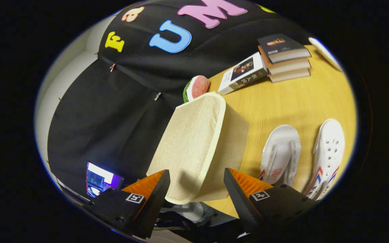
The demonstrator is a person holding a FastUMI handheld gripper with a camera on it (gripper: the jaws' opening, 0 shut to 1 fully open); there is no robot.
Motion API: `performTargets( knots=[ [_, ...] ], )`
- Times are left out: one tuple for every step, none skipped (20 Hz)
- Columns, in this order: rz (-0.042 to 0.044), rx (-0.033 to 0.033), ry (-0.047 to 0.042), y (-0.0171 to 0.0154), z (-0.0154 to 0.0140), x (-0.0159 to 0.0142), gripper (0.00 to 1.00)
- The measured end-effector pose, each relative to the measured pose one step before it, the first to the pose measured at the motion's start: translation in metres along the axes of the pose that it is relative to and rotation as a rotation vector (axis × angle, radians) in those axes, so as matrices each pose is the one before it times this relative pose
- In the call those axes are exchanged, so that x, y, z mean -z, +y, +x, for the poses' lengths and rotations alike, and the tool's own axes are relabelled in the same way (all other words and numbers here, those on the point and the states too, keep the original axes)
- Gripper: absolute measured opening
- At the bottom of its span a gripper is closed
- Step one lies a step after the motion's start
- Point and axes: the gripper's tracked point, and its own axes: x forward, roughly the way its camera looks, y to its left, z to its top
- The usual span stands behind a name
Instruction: Open the storage box then place both shoes into the box .Put the left shoe in first, then the right shoe, with the right side of both shoes facing outward in a uniform manner.
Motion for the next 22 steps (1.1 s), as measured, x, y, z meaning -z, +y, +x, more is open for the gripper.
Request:
performTargets(
  knots=[
    [0.04367,-0.01688,0.02588,-0.00244,0.00563,0.00618,0.98],
    [0.03427,-0.01127,0.02756,-0.00303,0.00473,0.00520,0.98],
    [0.03124,-0.01968,0.02026,0.00032,0.00302,0.00384,0.98],
    [0.02962,-0.01714,0.01463,-0.00108,0.00389,0.00288,0.97],
    [0.03021,-0.01991,0.01197,0.00010,0.00148,0.00267,0.96],
    [0.02522,-0.01802,0.00458,0.00053,0.00179,0.00037,0.96],
    [0.02084,-0.01621,0.00842,0.00050,0.00268,0.00300,0.96],
    [0.02442,-0.02794,0.00323,0.00272,0.00218,0.00009,0.96],
    [0.03105,-0.02545,0.00406,0.00508,0.00540,-0.00040,0.94],
    [0.02233,-0.01250,0.00764,0.00095,0.00186,-0.00160,0.83],
    [0.01855,-0.01388,0.00655,-0.00161,0.00158,-0.00118,0.72],
    [0.02002,-0.01901,0.00606,0.00306,0.00312,0.00113,0.59],
    [0.00571,-0.01913,-0.00387,0.00637,-0.00537,0.00105,0.46],
    [-0.00391,-0.01064,-0.01976,0.00488,-0.00264,-0.00623,0.34],
    [-0.01727,0.01079,-0.01765,0.00056,0.00027,-0.00252,0.21],
    [-0.03101,0.00415,-0.00435,0.00138,-0.00169,0.00048,0.09],
    [-0.02388,0.01302,-0.00202,-0.00015,-0.00119,0.00244,0.08],
    [-0.01499,0.01412,-0.00292,0.00105,0.00046,0.00083,0.09],
    [-0.01886,0.01390,-0.00291,0.00207,-0.00036,0.00192,0.09],
    [-0.01724,0.00855,-0.00051,0.00300,-0.00049,0.00116,0.09],
    [-0.01276,-0.00131,-0.00361,0.00612,-0.00212,0.00146,0.09],
    [-0.00678,-0.00968,-0.00857,0.00679,-0.00076,-0.00131,0.09]
  ],
)
